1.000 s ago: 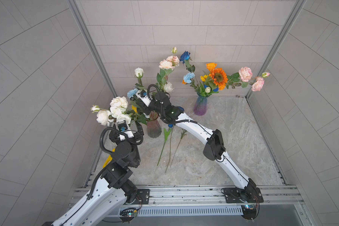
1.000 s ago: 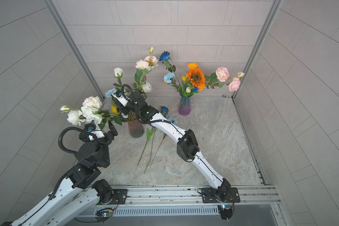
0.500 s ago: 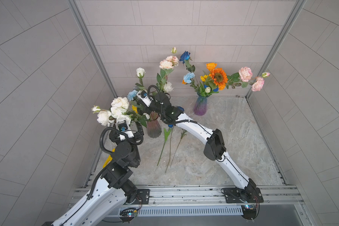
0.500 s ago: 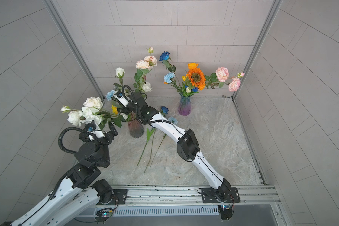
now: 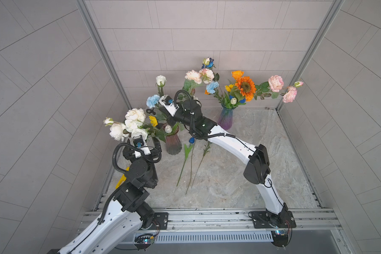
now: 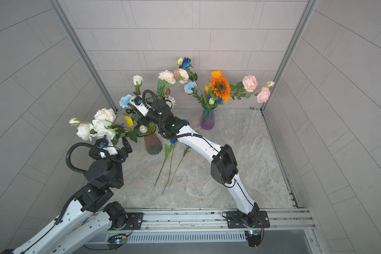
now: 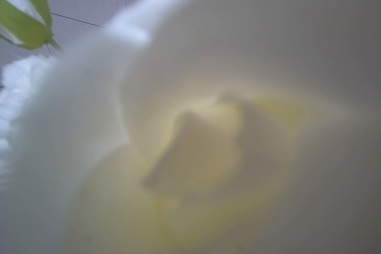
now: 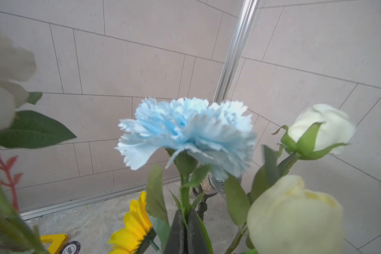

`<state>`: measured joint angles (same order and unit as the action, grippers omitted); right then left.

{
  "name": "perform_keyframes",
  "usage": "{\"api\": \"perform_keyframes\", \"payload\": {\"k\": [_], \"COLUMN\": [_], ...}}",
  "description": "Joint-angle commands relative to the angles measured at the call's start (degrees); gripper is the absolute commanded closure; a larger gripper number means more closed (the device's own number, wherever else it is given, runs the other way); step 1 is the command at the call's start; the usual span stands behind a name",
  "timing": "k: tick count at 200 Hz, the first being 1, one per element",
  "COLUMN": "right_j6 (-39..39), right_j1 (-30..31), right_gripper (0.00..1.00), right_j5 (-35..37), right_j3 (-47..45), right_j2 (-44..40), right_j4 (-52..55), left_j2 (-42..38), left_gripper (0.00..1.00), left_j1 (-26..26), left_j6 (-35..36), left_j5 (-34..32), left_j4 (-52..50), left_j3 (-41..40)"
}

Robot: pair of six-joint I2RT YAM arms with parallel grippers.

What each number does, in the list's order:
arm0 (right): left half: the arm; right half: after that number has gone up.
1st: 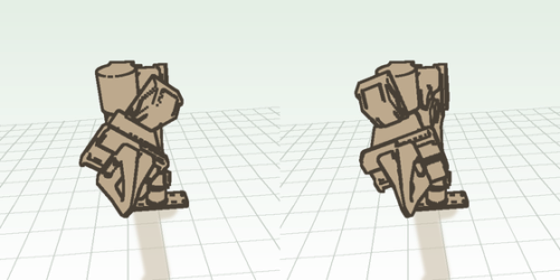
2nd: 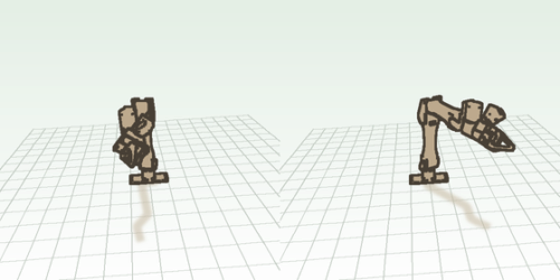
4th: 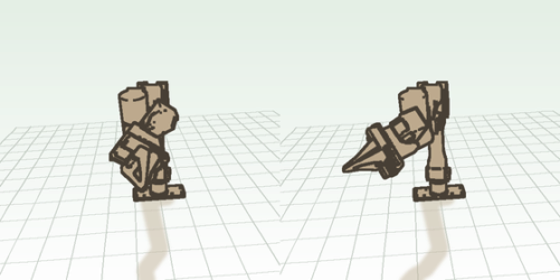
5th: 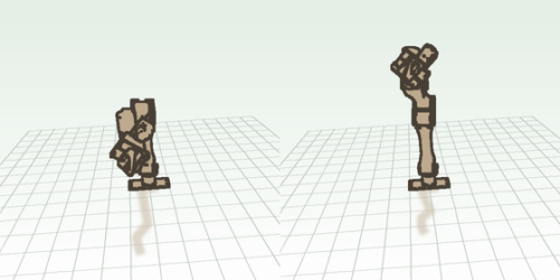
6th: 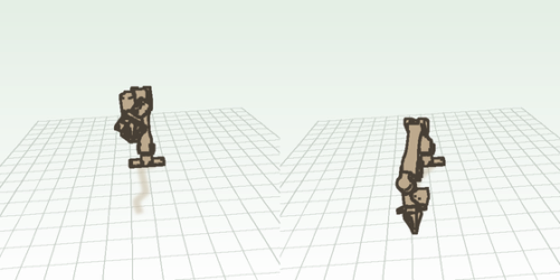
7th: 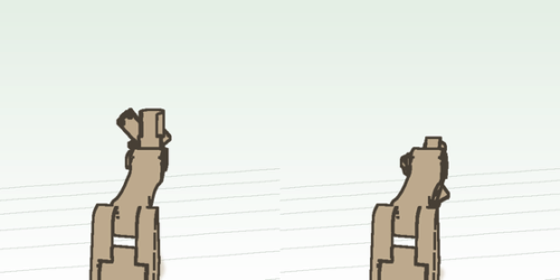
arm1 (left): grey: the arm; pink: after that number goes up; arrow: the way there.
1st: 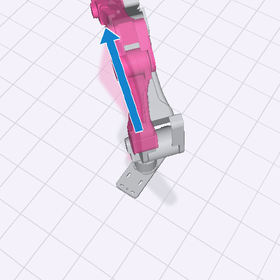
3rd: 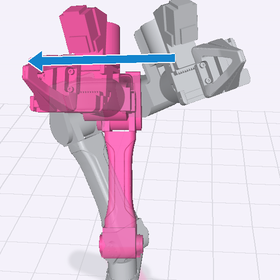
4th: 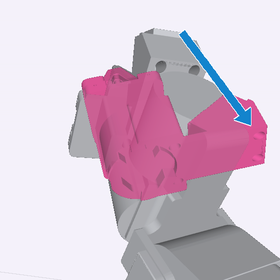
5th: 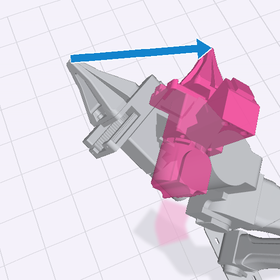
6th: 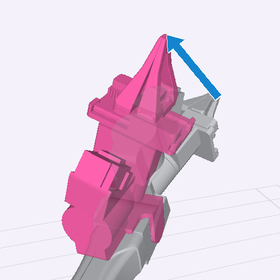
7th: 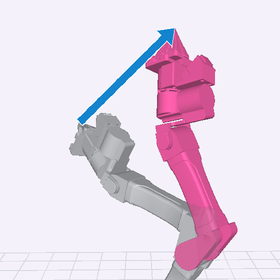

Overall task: Pick out blue flowers from the vase
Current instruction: Pick up the flower from the vase.

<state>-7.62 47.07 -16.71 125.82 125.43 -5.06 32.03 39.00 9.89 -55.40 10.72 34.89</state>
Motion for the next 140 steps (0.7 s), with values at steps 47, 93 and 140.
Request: {"api": "perform_keyframes", "payload": {"k": [47,93,140], "right_j6": [0.40,3.63,6.51], "right_j1": [0.66,0.41,-0.03], "right_gripper": [1.00,0.99,0.99], "right_j5": [-1.20,-0.25,-0.23], "right_j3": [-3.78,-11.92,-18.08], "right_j2": [-4.92,-8.17,-8.80], "right_j4": [-5.65,-11.70,-15.66], "left_j2": [-0.30,-0.50,-0.17], "left_gripper": [0.05,0.05,0.05], "left_j1": [-0.16,-0.16,-0.16], "left_j6": [0.22,-0.04,0.22], "left_j5": [-0.85,-0.94,-0.76], "left_j4": [-0.42,-1.10,-1.32], "left_j3": [0.78,0.83,1.27]}}
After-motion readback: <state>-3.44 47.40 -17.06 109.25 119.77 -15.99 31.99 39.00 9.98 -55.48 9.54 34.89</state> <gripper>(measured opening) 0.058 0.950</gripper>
